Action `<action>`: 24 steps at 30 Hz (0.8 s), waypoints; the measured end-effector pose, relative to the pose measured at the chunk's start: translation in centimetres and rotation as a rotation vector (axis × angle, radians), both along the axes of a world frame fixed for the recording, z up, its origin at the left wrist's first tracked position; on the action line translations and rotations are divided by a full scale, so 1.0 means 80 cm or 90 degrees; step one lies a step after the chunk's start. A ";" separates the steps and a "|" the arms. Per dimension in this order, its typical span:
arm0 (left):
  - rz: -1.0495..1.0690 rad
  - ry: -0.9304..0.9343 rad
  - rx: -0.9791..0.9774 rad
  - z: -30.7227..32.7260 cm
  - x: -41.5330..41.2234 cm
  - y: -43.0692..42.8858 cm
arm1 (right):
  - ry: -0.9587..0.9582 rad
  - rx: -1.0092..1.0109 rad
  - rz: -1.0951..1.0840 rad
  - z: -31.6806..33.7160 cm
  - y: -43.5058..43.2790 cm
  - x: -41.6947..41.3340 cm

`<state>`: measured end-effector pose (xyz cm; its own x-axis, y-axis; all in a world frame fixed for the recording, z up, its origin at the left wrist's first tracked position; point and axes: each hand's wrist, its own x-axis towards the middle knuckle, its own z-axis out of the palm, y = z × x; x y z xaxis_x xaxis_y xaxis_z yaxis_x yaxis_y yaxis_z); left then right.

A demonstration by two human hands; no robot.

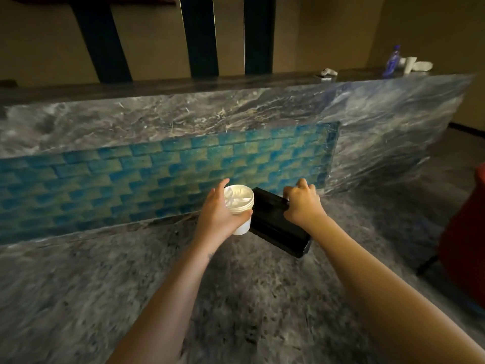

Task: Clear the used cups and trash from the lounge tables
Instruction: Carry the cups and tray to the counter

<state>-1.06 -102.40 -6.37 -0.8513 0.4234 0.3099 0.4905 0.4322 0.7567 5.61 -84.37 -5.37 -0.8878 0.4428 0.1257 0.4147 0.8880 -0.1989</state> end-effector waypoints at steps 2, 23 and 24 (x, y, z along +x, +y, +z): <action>-0.002 0.001 -0.013 -0.005 -0.068 0.048 | 0.001 -0.001 0.000 -0.007 0.048 -0.068; 0.088 -0.165 -0.064 -0.189 -0.733 0.408 | -0.063 -0.083 0.057 -0.190 0.417 -0.758; 0.099 -0.193 -0.060 -0.209 -0.758 0.417 | -0.086 -0.093 0.059 -0.211 0.425 -0.787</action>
